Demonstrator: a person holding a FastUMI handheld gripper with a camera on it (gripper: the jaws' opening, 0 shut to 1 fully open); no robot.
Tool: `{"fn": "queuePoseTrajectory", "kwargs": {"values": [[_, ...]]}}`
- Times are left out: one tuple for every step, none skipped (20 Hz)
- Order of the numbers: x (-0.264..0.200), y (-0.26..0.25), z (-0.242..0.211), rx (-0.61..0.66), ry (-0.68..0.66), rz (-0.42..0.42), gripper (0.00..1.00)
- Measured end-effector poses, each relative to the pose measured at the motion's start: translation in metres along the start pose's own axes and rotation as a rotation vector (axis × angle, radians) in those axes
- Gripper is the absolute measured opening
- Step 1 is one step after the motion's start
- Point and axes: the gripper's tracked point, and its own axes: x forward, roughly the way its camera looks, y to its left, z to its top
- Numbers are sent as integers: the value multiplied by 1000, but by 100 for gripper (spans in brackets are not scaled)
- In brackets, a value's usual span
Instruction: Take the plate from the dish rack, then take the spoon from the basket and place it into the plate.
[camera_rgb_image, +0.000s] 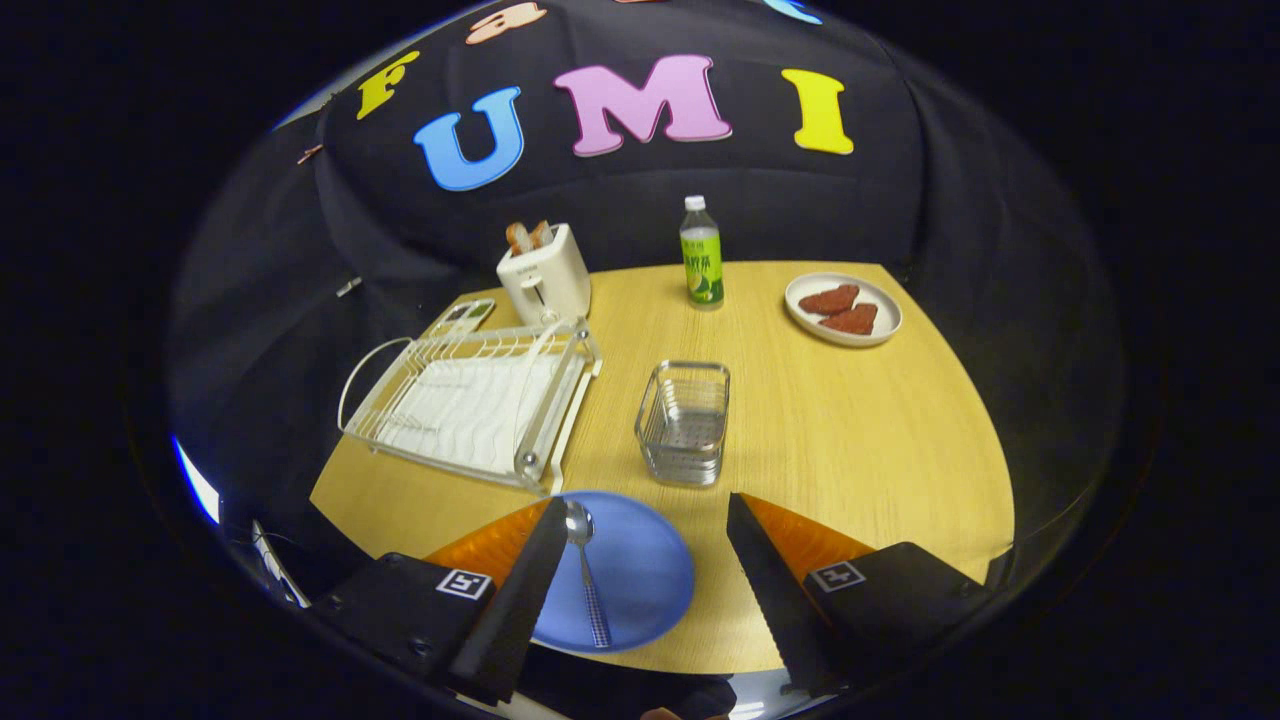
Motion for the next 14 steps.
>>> {"fn": "queuePoseTrajectory", "kwargs": {"values": [[-8,-1,25,-17,-61,-16,99],[-15,-2,44,-33,-106,-29,99],[-21,-2,60,-54,-147,-40,99],[-30,-1,79,-77,-193,-52,98],[-39,1,97,-101,-239,-61,99],[-51,5,115,-127,-287,-70,99],[-59,8,128,-150,-331,-79,99],[-67,11,142,-169,-373,-87,99],[-76,15,156,-183,-414,-97,98],[-86,19,169,-190,-457,-105,98],[-95,23,181,-191,-502,-109,98],[-103,26,191,-194,-542,-116,98],[-109,28,198,-201,-571,-119,98],[-115,29,204,-209,-595,-126,98]]}}
